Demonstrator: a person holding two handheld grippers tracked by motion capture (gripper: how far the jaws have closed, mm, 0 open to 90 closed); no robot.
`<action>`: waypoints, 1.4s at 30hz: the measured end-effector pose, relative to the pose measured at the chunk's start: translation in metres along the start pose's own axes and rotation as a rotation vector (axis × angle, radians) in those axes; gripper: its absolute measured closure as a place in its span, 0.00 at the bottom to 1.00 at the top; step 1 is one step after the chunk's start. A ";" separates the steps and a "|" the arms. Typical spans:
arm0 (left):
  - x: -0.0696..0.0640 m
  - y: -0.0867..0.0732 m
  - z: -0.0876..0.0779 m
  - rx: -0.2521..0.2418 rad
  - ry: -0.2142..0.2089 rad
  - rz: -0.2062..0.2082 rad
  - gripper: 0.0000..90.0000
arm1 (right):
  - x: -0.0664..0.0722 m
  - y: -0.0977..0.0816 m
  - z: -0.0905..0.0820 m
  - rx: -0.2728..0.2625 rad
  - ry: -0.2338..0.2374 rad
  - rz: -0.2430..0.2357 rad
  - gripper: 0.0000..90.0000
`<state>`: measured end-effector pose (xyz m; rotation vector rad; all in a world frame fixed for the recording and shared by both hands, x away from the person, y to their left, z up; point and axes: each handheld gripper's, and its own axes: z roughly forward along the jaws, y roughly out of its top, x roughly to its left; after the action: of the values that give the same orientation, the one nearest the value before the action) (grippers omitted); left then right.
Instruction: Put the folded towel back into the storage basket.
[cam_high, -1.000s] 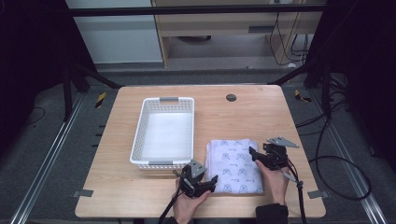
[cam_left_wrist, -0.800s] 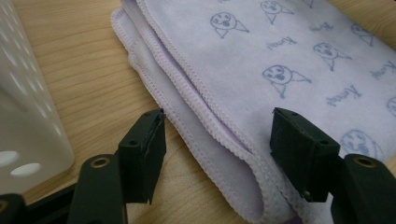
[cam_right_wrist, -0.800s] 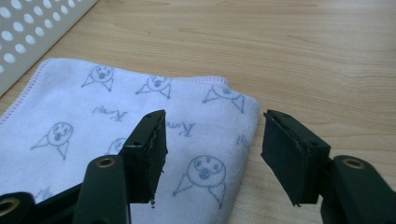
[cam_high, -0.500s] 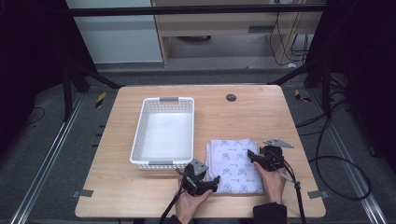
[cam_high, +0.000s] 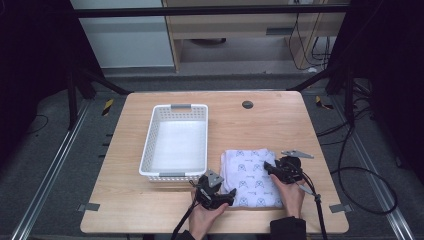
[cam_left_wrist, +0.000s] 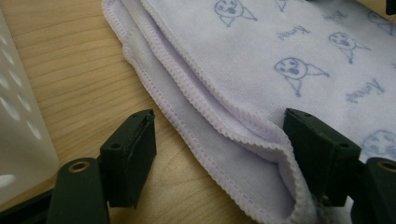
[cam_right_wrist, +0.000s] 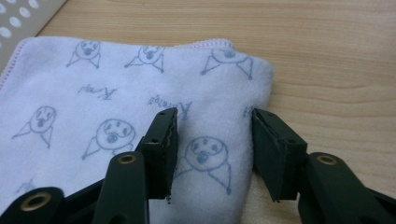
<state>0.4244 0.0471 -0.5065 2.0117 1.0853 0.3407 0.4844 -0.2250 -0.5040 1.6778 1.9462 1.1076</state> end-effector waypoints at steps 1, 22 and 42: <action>0.000 0.000 0.000 -0.001 -0.002 -0.001 0.29 | -0.001 0.000 0.000 -0.001 0.006 0.004 0.60; 0.006 -0.001 0.000 -0.009 -0.162 -0.089 0.73 | 0.004 -0.002 -0.001 -0.019 0.029 0.013 0.82; 0.004 0.019 -0.050 -0.130 -0.102 0.004 0.84 | 0.032 0.019 -0.046 -0.156 0.054 -0.064 0.84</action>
<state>0.4096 0.0709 -0.4604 1.8950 0.9718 0.3001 0.4578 -0.2101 -0.4535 1.5091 1.8780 1.2575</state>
